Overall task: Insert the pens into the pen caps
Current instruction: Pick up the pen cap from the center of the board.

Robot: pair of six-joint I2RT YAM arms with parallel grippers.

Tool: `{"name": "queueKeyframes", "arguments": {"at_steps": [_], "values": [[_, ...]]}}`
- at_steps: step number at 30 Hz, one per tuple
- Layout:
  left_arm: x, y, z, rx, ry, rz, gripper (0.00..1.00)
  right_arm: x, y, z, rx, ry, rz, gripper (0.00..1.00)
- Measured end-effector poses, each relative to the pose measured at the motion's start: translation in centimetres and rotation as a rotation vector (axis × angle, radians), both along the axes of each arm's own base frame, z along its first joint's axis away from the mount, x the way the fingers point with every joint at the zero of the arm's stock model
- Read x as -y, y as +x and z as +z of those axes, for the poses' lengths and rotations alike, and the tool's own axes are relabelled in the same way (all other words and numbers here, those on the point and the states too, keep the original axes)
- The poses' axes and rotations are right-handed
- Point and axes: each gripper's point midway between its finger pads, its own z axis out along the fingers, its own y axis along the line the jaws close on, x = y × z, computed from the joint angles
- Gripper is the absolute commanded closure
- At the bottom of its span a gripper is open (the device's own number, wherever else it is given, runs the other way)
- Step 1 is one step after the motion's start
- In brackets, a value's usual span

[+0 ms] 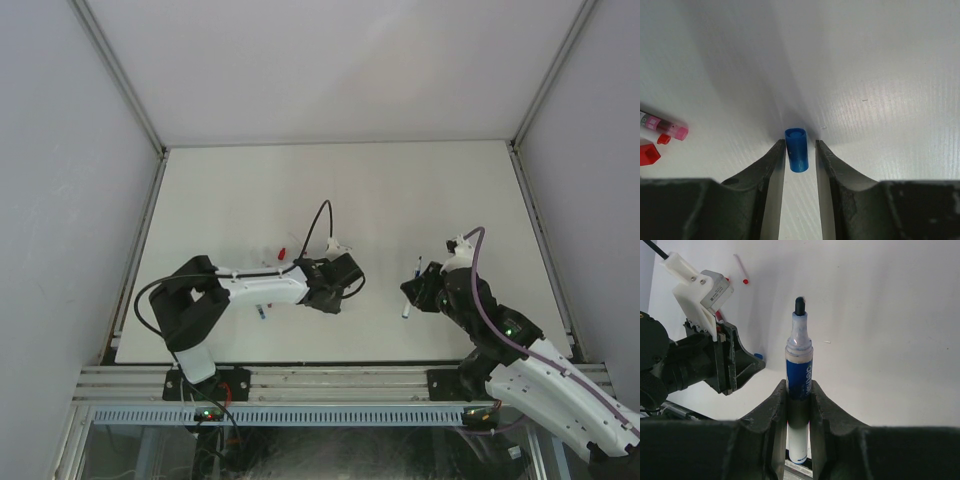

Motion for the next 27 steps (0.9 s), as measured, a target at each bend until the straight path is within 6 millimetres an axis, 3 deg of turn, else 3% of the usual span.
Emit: {"name": "queueKeyframes", "arguments": {"at_steps": [8, 13, 17, 20, 27], "values": [[-0.2, 0.0, 0.0, 0.0, 0.006, 0.003, 0.8, -0.2, -0.2, -0.6, -0.017, -0.005, 0.011, 1.0], [-0.3, 0.2, 0.1, 0.005, 0.006, 0.007, 0.99, -0.3, -0.2, -0.5, -0.016, 0.001, 0.018, 1.0], [-0.6, 0.7, 0.9, 0.019, -0.005, 0.01, 1.0, -0.3, -0.3, -0.1, 0.0, 0.013, 0.024, 1.0], [-0.8, 1.6, 2.9, 0.059, -0.057, 0.015, 1.0, -0.5, -0.3, 0.9, 0.03, 0.045, 0.036, 1.0], [-1.3, 3.4, 11.5, 0.264, -0.316, 0.029, 1.0, -2.2, -0.1, 4.6, 0.161, 0.16, 0.125, 1.0]]}}
